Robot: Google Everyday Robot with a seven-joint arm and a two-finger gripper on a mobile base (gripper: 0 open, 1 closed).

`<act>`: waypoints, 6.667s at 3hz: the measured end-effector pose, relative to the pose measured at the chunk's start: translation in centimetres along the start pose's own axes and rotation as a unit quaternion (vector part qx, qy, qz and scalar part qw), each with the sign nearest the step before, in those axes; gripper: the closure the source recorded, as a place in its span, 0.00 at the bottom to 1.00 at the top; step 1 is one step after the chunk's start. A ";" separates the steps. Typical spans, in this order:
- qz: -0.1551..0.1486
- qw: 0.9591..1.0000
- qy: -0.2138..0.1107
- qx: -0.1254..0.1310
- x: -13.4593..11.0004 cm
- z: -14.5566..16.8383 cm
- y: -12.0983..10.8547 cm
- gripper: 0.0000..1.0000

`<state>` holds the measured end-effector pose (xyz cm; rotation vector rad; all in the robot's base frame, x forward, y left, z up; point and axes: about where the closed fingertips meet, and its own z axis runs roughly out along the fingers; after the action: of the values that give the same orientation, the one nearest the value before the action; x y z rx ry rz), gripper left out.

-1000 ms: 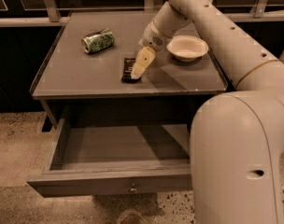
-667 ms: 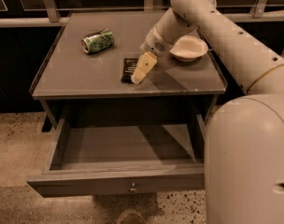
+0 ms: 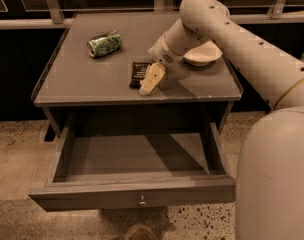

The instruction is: Place rxbar chocolate into top drawer

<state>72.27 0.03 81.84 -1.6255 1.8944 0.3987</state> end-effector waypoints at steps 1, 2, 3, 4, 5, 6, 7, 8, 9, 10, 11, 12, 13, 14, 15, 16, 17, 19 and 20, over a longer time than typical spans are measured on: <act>0.000 1.000 0.000 0.000 0.0 0.0 0.0 0.00; 0.000 1.000 0.000 0.000 0.0 0.0 0.0 0.19; 0.000 1.000 0.000 -0.002 0.0 0.1 0.0 0.42; 0.000 1.000 0.000 -0.002 -0.3 -0.4 -0.1 0.65; 0.003 1.000 0.002 -0.009 -0.8 -0.4 -0.2 0.89; 0.003 1.000 0.002 -0.009 -1.1 -0.8 -0.3 1.00; 0.003 1.000 0.002 -0.009 -1.1 -0.8 -0.3 1.00; 0.003 1.000 -0.008 -0.013 -1.1 -1.0 0.9 1.00; -0.015 0.999 -0.030 0.027 -2.2 -4.7 3.0 1.00; -0.032 0.992 -0.066 0.104 -5.1 -11.0 7.0 1.00; -0.009 0.991 -0.051 0.123 -4.9 -11.0 11.4 1.00; 0.063 0.993 -0.042 0.096 -1.7 -8.0 15.8 1.00; 0.063 0.992 -0.042 0.096 -1.7 -8.0 15.8 1.00; 0.080 0.989 -0.057 0.113 -0.3 -8.7 16.8 1.00; 0.140 0.977 -0.064 0.149 3.2 -10.5 18.6 1.00; 0.204 0.964 -0.051 0.165 7.1 -11.0 20.2 1.00; 0.249 0.955 -0.052 0.152 9.8 -10.3 21.2 1.00; 0.263 0.952 -0.097 0.123 15.2 -6.6 19.8 1.00; 0.247 0.955 -0.120 0.115 17.0 -4.9 19.0 1.00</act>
Offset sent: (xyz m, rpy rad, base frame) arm 0.0000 0.0000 0.0000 0.0000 0.0000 0.0000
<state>51.60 -12.31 72.17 -0.8979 2.0533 0.5271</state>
